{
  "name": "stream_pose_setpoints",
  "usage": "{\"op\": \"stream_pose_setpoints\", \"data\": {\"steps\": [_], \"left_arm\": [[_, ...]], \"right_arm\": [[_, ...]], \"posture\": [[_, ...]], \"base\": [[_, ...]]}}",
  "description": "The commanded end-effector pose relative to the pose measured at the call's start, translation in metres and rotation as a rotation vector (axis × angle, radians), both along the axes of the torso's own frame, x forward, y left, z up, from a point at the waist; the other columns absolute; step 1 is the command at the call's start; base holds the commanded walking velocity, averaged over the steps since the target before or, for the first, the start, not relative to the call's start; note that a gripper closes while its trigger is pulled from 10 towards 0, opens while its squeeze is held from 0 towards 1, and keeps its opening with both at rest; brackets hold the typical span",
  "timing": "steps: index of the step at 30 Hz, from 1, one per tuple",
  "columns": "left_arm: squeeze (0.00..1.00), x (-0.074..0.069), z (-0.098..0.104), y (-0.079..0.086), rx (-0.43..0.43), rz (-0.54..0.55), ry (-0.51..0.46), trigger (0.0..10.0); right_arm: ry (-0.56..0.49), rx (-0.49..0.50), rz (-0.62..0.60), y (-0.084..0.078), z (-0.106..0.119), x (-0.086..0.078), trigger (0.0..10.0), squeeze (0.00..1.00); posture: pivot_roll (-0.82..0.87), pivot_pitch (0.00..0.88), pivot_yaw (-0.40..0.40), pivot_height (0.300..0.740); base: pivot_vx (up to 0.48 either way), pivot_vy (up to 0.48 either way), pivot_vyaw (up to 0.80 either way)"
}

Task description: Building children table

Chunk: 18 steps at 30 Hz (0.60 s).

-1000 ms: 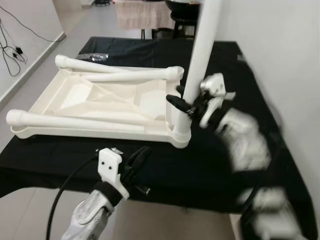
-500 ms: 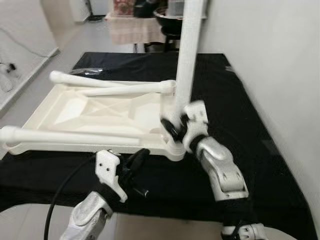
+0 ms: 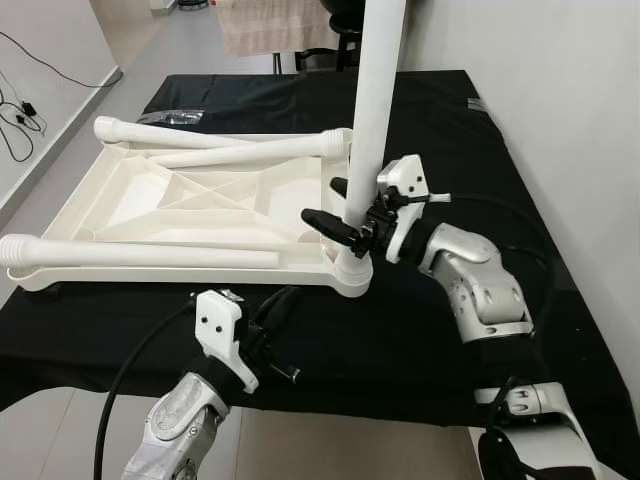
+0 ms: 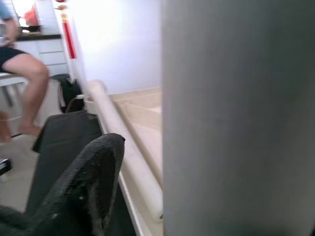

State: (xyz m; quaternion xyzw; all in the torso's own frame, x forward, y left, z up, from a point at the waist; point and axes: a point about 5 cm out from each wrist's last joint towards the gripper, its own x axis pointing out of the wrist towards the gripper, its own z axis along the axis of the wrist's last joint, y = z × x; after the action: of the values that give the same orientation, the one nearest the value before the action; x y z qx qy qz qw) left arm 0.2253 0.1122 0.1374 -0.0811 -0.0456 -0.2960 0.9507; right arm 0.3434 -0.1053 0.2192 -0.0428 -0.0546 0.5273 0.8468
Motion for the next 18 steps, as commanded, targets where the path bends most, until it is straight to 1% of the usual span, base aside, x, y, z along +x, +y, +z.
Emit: {"op": "stream_pose_setpoints", "data": {"steps": [1,3,4,6,8,9,11,13,14,16,17,18], "left_arm": [[0.0,-0.002,-0.005,0.0,0.005,0.006,0.024,10.0],[0.0,-0.002,-0.005,0.0,0.005,0.006,0.024,10.0],[0.0,-0.003,-0.005,-0.002,0.004,0.007,0.024,10.0],[0.0,-0.003,-0.005,-0.002,0.004,0.007,0.024,10.0],[0.0,-0.004,-0.006,-0.003,0.003,0.008,0.024,10.0],[0.0,-0.005,-0.006,-0.003,0.003,0.008,0.024,10.0],[0.0,-0.005,-0.006,-0.004,0.003,0.009,0.024,10.0],[0.0,-0.006,-0.006,-0.004,0.001,0.008,0.025,10.0],[0.0,-0.006,-0.006,-0.004,0.001,0.008,0.025,10.0],[0.0,-0.007,-0.006,-0.004,0.001,0.007,0.026,10.0],[0.0,-0.007,-0.006,-0.004,0.001,0.007,0.026,10.0],[0.0,-0.007,-0.006,-0.004,0.0,0.007,0.026,10.0]], "right_arm": [[0.034,-0.031,0.126,0.004,-0.006,0.005,0.0,0.0],[0.034,-0.031,0.126,0.004,-0.006,0.005,0.0,0.0],[0.079,-0.034,0.1,-0.002,-0.006,0.019,0.0,0.0],[0.079,-0.034,0.1,-0.002,-0.006,0.019,0.0,0.0],[0.092,-0.038,0.075,-0.006,-0.006,0.025,0.0,0.0],[0.1,-0.024,0.058,-0.007,-0.007,0.026,0.0,0.0],[0.105,-0.012,0.056,-0.008,-0.007,0.027,0.0,0.0],[0.103,-0.025,0.003,-0.008,-0.017,0.023,0.0,0.0],[0.103,-0.025,0.003,-0.008,-0.017,0.023,0.0,0.0],[0.112,-0.041,-0.066,-0.009,-0.03,0.02,0.0,0.0],[0.112,-0.041,-0.066,-0.009,-0.03,0.02,0.0,0.0],[0.118,-0.06,-0.135,-0.009,-0.039,0.018,0.0,0.0]], "posture": [[0.06,0.105,-0.01,0.74],[0.06,0.105,-0.01,0.74],[0.06,0.105,-0.016,0.74],[0.06,0.105,-0.016,0.74],[0.06,0.109,-0.017,0.74],[0.06,0.107,-0.02,0.74],[0.06,0.107,-0.02,0.74],[0.06,0.11,-0.024,0.74],[0.06,0.11,-0.024,0.74],[0.05,0.109,-0.026,0.74],[0.05,0.109,-0.026,0.74],[0.05,0.109,-0.029,0.74]], "base": [[0.0,0.0,0.0],[0.0,0.0,0.0],[0.0,0.0,0.0],[0.0,0.0,0.0],[0.0,0.0,0.0],[0.0,0.0,0.0],[0.0,0.0,0.0],[0.0,0.0,0.0],[0.0,0.0,0.0],[0.0,0.0,0.0],[0.0,0.0,0.0],[0.0,0.0,0.0]]}}
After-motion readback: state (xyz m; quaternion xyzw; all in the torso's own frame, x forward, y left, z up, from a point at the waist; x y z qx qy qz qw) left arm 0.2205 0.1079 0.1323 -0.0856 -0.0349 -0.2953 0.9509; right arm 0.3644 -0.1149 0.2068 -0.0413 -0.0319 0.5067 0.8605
